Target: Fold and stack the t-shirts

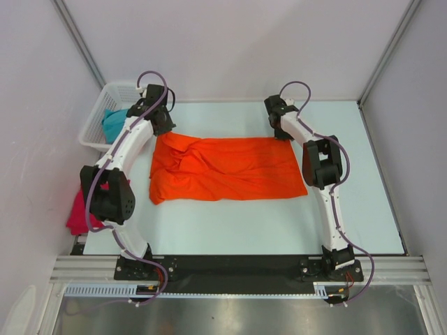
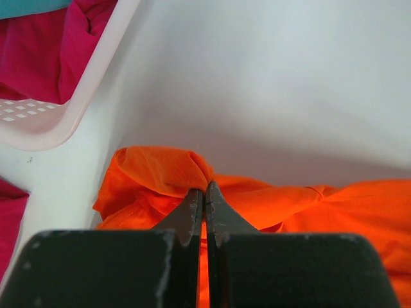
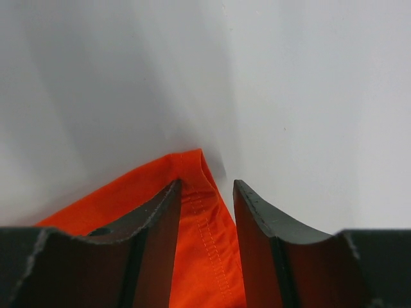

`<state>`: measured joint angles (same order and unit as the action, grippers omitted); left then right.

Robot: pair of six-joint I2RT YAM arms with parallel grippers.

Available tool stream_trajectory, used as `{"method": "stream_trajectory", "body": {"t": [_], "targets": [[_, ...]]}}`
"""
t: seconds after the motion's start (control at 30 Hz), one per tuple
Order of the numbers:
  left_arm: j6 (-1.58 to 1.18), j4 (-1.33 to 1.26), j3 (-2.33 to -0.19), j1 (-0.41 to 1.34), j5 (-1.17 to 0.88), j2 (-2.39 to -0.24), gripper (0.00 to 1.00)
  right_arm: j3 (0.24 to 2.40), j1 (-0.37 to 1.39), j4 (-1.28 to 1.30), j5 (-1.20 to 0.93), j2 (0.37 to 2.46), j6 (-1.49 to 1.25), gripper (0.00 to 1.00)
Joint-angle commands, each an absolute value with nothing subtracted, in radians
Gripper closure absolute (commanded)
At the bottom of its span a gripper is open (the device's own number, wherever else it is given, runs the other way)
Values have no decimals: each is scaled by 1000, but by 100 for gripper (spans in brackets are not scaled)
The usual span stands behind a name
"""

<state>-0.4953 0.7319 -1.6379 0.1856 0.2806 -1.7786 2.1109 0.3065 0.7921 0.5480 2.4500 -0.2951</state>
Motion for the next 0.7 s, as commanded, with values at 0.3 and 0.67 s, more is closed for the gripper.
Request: {"method": "stream_trajectory", "body": {"t": [0.3,0.67], "targets": [[-480,727,-1647,192,278,-1736,100,2096,288,744,426,2485,-285,92],[-479,726,-1655,192,275,-1724,100,1979,290,678,494,2343,-299,100]]}}
